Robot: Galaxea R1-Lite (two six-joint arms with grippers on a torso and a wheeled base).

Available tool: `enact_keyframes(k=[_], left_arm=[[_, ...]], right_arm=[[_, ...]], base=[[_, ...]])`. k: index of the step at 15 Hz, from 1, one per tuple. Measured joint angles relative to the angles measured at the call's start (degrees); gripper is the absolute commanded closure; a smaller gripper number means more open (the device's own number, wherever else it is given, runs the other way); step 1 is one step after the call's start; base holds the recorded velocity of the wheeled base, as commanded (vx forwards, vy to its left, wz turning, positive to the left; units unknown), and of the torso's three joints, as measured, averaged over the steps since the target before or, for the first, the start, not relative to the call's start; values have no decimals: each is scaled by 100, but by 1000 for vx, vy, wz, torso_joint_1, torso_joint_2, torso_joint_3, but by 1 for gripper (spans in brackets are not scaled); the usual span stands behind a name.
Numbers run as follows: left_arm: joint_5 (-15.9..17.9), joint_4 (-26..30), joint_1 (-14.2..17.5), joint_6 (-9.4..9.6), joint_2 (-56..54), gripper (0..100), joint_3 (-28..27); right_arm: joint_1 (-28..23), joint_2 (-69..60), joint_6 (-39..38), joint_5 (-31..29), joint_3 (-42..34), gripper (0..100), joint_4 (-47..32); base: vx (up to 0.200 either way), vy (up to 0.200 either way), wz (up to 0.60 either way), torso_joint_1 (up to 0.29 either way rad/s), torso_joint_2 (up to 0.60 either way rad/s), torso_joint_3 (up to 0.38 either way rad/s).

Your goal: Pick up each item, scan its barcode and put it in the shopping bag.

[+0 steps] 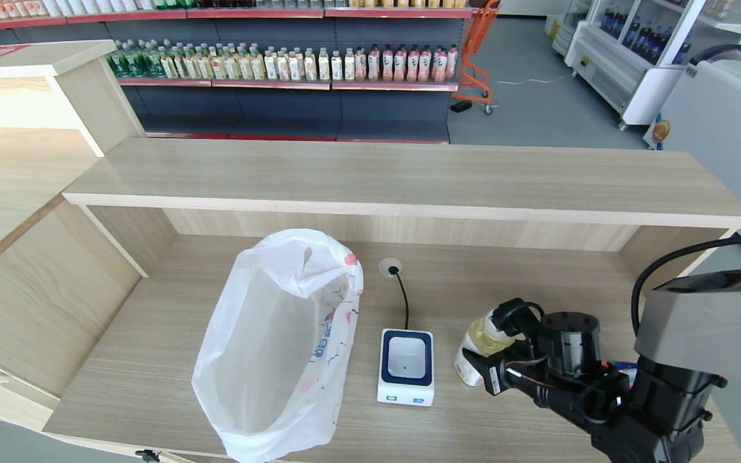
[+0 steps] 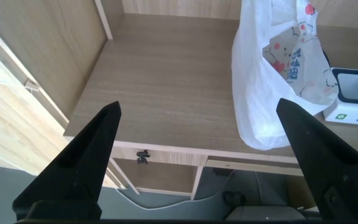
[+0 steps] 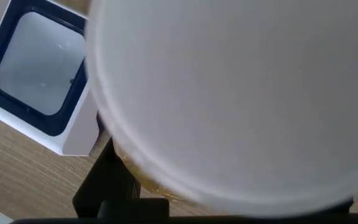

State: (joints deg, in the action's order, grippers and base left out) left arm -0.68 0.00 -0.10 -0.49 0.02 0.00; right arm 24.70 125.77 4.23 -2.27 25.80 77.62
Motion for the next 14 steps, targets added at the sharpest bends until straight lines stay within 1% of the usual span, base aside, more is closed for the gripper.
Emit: enact_keyframes(k=[1, 3, 4, 6, 8, 9, 10, 12, 14], left_arm=[[0, 0, 2, 0, 0, 0, 0], [0, 0, 5, -2, 0, 0, 0], [0, 0, 0, 0, 0, 0, 0], [0, 0, 5, -2, 0, 0, 0], [2, 0, 2, 0, 0, 0, 0], [2, 0, 2, 0, 0, 0, 0], [2, 0, 2, 0, 0, 0, 0], [2, 0, 0, 0, 0, 0, 0], [0, 0, 2, 0, 0, 0, 0]], right_arm=[[-74, -140, -185, 183, 27, 100, -13], [-317, -575, -485, 809, 68, 100, -227], [-496, -861, -568, 1289, 79, 100, -490], [-878, -1618, -846, 2720, 91, 100, -1042], [-1147, -2393, -1200, 4198, 85, 100, -1625], [-1232, -2715, -1318, 4682, 49, 100, -1836], [-1267, -2933, -1351, 4891, -24, 100, -1897], [-1120, -3289, -1356, 5183, -229, 100, -1937], [-894, -3515, -1351, 5243, -330, 100, -2044]], base=[[0, 0, 0, 0, 0, 0], [0, 0, 0, 0, 0, 0], [0, 0, 0, 0, 0, 0], [0, 0, 0, 0, 0, 0], [0, 0, 0, 0, 0, 0], [0, 0, 0, 0, 0, 0], [0, 0, 0, 0, 0, 0], [0, 0, 0, 0, 0, 0], [0, 0, 0, 0, 0, 0]])
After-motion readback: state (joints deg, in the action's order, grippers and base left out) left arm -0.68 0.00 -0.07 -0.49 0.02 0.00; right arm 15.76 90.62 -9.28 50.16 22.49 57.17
